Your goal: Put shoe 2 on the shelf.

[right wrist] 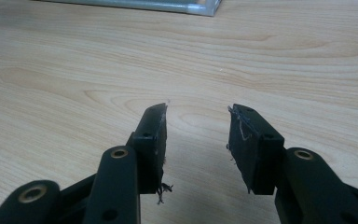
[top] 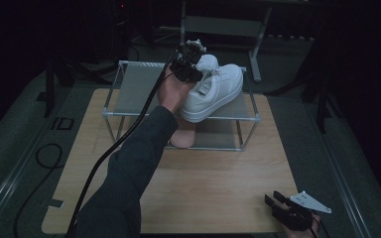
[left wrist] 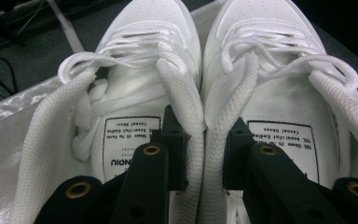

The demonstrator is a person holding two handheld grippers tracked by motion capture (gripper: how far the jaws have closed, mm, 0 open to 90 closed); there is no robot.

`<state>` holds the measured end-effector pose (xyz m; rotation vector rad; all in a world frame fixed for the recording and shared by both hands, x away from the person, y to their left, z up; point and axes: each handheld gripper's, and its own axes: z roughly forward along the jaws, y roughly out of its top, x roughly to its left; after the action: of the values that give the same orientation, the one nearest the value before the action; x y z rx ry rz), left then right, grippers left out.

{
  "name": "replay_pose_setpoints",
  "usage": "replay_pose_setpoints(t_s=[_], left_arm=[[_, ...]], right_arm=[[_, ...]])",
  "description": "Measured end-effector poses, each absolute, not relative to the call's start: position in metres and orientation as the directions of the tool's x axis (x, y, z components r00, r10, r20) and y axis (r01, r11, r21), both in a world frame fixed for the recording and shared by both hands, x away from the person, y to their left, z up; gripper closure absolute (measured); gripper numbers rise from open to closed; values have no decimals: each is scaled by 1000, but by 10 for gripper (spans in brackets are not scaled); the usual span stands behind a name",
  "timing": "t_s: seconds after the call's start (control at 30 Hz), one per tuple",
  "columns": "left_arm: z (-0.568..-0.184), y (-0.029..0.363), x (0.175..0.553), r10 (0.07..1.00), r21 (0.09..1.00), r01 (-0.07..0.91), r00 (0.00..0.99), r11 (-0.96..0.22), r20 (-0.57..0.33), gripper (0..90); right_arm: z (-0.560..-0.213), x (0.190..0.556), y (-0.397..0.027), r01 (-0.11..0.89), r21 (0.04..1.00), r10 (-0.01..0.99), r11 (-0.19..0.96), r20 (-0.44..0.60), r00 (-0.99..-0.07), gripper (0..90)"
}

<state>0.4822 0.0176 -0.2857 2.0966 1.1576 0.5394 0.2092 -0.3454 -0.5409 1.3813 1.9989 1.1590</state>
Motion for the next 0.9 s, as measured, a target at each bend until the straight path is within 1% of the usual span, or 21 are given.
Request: replay_pose_setpoints(t_s=[0.67,0.83,0.9], left_arm=[[-290,28,487,905,720,622,425,-307,18,760],[-294,29,488,915,708,631,401,-317,52,760],[-295,30,489,917,706,635,396,-314,52,760]], right_arm=[[-540,209,-346,536,832,911,146,98,-400,560],[-540,209,-345,536,831,911,146,99,-401,559],[-541,209,-344,537,831,910,147,99,-402,559]])
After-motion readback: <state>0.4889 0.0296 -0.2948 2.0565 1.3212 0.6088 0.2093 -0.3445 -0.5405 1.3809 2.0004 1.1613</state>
